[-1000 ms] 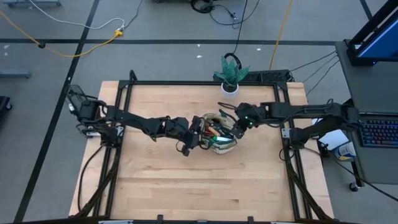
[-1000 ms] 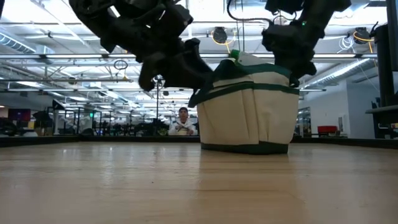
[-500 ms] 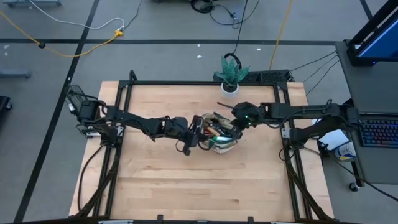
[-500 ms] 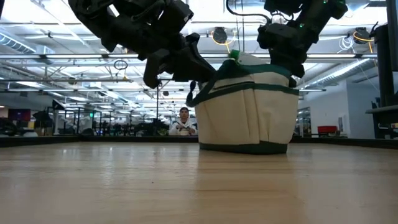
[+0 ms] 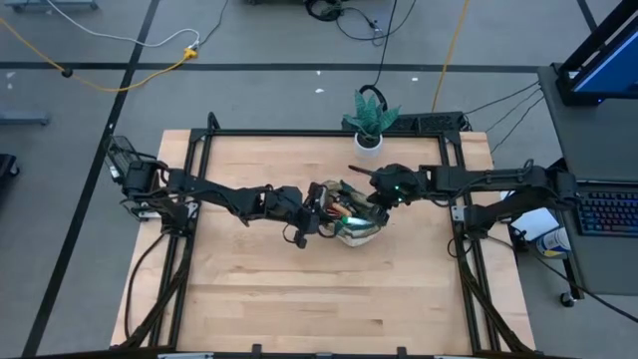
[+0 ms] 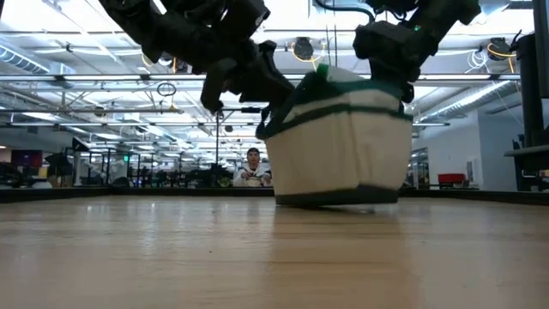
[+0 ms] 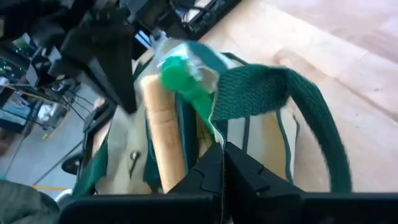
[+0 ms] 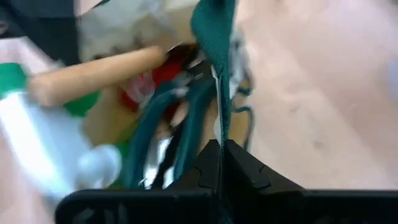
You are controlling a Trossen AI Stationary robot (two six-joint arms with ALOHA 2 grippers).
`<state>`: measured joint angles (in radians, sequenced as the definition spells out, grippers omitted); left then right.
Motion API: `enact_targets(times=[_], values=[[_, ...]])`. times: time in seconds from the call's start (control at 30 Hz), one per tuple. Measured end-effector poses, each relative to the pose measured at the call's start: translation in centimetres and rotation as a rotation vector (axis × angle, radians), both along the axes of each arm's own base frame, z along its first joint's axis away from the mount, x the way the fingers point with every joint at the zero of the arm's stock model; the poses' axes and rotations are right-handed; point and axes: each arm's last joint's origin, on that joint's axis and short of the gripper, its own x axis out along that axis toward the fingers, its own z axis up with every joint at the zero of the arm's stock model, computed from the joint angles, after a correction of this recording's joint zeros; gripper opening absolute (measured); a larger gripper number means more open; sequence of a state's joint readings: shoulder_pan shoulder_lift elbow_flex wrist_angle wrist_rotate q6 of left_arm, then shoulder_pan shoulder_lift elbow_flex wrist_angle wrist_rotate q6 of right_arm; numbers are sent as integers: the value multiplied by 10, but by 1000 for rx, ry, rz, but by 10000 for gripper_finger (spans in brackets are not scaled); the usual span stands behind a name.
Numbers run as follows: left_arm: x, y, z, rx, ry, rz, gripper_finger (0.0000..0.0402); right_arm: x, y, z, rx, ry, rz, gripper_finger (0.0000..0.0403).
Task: Pick & Place Garden tools in Gardening bag
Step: Adjust the gardening bag, then return to Home Position
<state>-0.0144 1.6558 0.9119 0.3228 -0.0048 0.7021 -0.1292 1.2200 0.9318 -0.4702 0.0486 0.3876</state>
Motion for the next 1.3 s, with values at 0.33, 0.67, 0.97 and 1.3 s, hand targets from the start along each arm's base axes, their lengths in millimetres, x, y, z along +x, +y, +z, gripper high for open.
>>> enact_targets(times=[0.33, 0.67, 0.97, 1.3], values=[[1, 3, 2, -7, 18, 21, 6, 2, 4, -3, 7, 15, 56, 1], [1, 0, 2, -65, 24, 64, 69, 6, 4, 0, 10, -29, 72, 40], [-3, -19, 7, -120, 28, 63, 162, 6, 4, 0, 11, -30, 72, 102], [-25, -30, 47, -125, -58, 95, 218, -8, 6, 22, -34, -134, 94, 147]])
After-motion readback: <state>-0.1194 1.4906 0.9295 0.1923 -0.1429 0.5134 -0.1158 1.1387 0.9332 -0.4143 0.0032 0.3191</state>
